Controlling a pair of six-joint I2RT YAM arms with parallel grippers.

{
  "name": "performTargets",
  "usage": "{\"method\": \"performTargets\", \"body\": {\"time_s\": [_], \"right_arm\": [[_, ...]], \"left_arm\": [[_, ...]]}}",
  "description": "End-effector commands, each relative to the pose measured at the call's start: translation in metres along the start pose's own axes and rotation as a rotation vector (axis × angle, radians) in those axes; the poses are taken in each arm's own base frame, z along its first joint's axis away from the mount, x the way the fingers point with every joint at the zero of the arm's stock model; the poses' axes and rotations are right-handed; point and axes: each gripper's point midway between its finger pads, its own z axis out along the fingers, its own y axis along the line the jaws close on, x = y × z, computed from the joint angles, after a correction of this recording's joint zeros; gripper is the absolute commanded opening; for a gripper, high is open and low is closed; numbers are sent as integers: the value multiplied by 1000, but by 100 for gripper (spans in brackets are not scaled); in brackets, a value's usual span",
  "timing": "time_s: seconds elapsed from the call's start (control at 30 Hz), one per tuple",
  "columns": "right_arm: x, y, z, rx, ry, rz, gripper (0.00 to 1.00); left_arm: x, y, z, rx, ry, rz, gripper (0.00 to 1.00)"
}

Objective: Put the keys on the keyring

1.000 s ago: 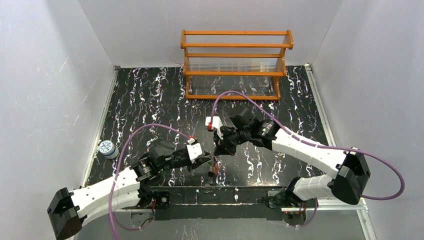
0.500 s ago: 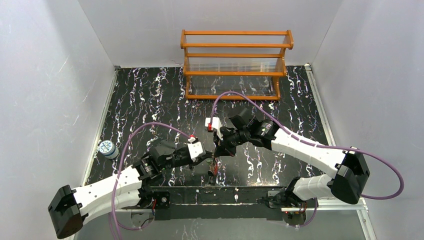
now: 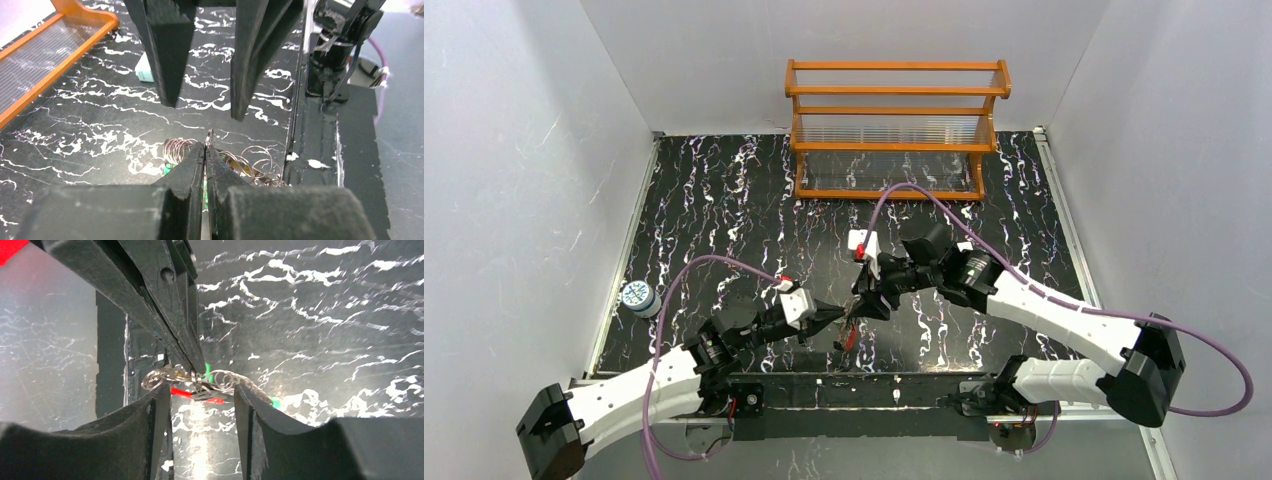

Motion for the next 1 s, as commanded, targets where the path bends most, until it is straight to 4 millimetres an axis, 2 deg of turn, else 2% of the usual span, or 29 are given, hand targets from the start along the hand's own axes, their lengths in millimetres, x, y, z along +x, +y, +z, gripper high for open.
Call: {"method": "performTargets", "body": {"time_s": [0.0, 0.17, 0.43, 0.57, 0.83, 0.97], "right_arm": [[-35, 1, -9, 18, -146, -67, 61], [-37, 4, -11, 13, -168, -73, 74], [-41, 5, -15, 27, -205, -79, 90], [-43, 2, -18, 59, -238, -69, 98], [-43, -13, -29, 181, -272, -40, 99], [-49, -19, -37, 238, -311, -52, 99]], "left_arm": [[-46, 1, -8, -29, -255, -7, 0], [-67, -4, -20, -23, -416, -30, 0], [-62, 5, -19, -72, -430, -11, 0], [-52, 14, -7, -101, -366, 3, 0], [-29, 41, 26, -186, -228, 68, 0], [-29, 49, 38, -203, -225, 102, 0]]}}
